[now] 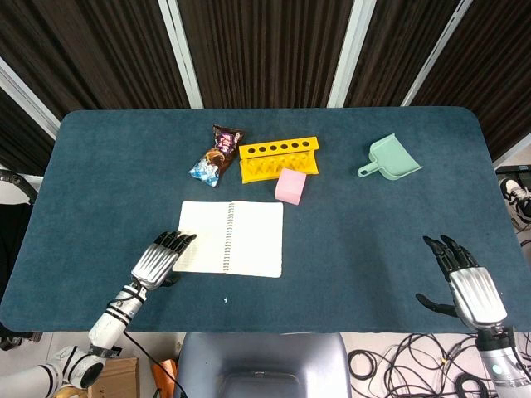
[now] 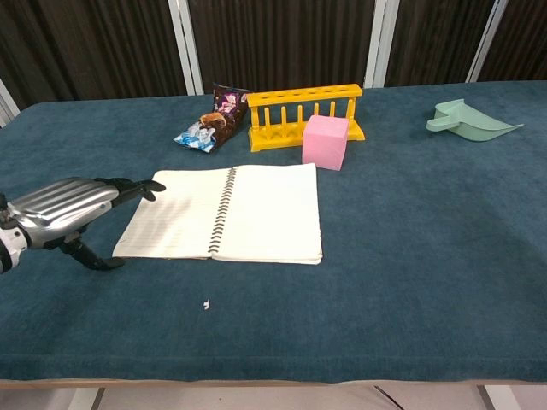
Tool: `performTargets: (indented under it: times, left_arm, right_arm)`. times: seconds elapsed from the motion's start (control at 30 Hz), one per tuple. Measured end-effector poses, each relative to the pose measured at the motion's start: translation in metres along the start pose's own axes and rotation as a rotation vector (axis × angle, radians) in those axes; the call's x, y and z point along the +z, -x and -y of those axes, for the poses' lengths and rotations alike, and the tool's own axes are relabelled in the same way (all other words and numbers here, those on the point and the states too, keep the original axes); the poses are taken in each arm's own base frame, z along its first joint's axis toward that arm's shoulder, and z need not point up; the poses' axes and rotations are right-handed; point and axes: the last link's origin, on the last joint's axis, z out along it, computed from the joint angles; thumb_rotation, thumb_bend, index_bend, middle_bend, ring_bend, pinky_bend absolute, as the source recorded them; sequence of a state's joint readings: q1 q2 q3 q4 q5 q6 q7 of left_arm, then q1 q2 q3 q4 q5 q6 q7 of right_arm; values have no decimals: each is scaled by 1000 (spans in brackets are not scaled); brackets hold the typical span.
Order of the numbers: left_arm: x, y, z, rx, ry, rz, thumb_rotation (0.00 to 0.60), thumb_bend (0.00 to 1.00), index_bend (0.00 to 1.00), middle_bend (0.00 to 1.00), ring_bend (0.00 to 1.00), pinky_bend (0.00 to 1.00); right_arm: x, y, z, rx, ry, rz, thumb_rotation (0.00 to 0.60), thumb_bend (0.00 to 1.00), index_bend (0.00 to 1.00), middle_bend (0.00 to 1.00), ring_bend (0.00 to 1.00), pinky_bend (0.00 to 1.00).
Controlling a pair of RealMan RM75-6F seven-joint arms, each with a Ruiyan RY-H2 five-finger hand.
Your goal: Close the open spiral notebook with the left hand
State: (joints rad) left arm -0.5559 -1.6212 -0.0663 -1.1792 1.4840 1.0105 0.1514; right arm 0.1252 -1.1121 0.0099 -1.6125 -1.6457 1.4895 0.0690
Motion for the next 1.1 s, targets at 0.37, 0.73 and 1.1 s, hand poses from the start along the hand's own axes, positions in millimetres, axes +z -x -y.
performTargets:
  times: [0.37, 0.73, 1.1]
  left_arm:
    - [12, 0, -6, 1, 3, 52, 600, 248, 120, 165, 103, 194]
    - [27, -2, -7, -2, -5, 63, 600, 321, 166, 176, 120, 212]
    - [35, 6, -8, -14, 5, 31, 600, 472, 231, 208, 156, 239]
  right_arm:
    - [-5, 0, -4, 5, 8, -10, 600, 0, 52, 146, 63, 208]
    - [-10, 0, -8, 11, 22, -18, 600, 0, 53, 146, 64, 209]
    - [-11, 0, -10, 15, 27, -18, 600, 0, 55, 146, 65, 209]
